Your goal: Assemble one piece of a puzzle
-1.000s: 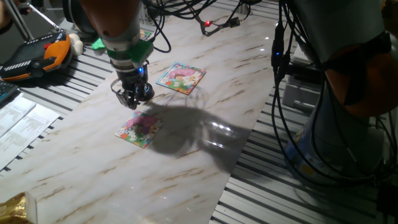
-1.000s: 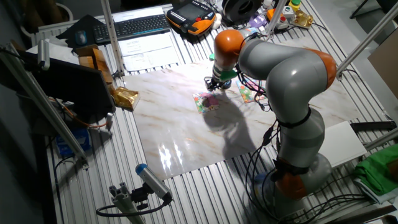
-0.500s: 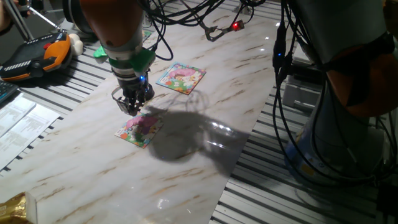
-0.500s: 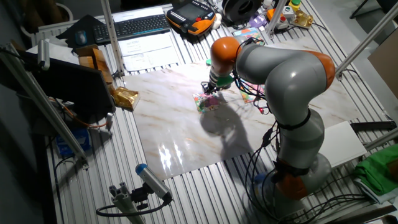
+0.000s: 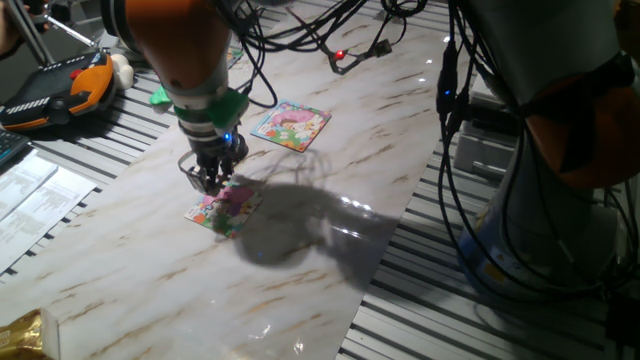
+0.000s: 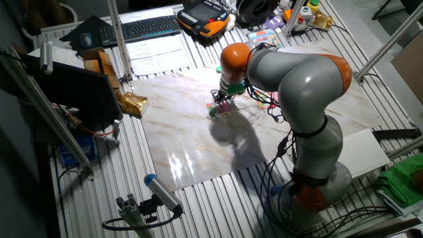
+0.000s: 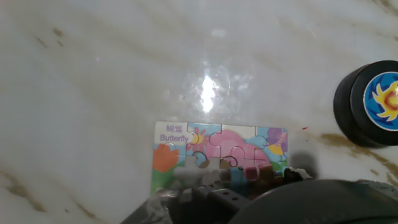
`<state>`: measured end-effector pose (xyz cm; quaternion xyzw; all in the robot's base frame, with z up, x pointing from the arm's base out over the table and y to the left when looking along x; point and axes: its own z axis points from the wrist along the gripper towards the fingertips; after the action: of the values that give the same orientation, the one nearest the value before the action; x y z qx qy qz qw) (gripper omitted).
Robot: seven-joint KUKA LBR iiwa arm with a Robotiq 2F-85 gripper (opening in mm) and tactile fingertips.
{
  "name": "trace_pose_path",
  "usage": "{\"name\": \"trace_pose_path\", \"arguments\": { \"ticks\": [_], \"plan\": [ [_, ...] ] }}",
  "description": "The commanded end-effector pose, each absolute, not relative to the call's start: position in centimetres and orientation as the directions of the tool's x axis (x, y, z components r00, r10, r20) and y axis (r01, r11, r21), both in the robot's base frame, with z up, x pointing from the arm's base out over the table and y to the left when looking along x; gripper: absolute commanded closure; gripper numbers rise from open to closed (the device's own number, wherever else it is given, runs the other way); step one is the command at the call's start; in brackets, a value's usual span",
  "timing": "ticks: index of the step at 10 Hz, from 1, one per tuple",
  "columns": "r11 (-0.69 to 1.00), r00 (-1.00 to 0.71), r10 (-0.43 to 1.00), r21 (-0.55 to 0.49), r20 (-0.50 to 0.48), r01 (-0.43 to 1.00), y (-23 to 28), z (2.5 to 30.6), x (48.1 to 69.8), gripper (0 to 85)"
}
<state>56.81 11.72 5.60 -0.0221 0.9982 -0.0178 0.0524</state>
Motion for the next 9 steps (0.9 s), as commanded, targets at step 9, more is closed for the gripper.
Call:
{"name": "trace_pose_path", "arguments": {
  "ticks": [9],
  "plan": [
    [0.999,-0.994,-0.037,-0.043,-0.106,-0.033,11.52,5.01,57.12,38.0]
  ]
}}
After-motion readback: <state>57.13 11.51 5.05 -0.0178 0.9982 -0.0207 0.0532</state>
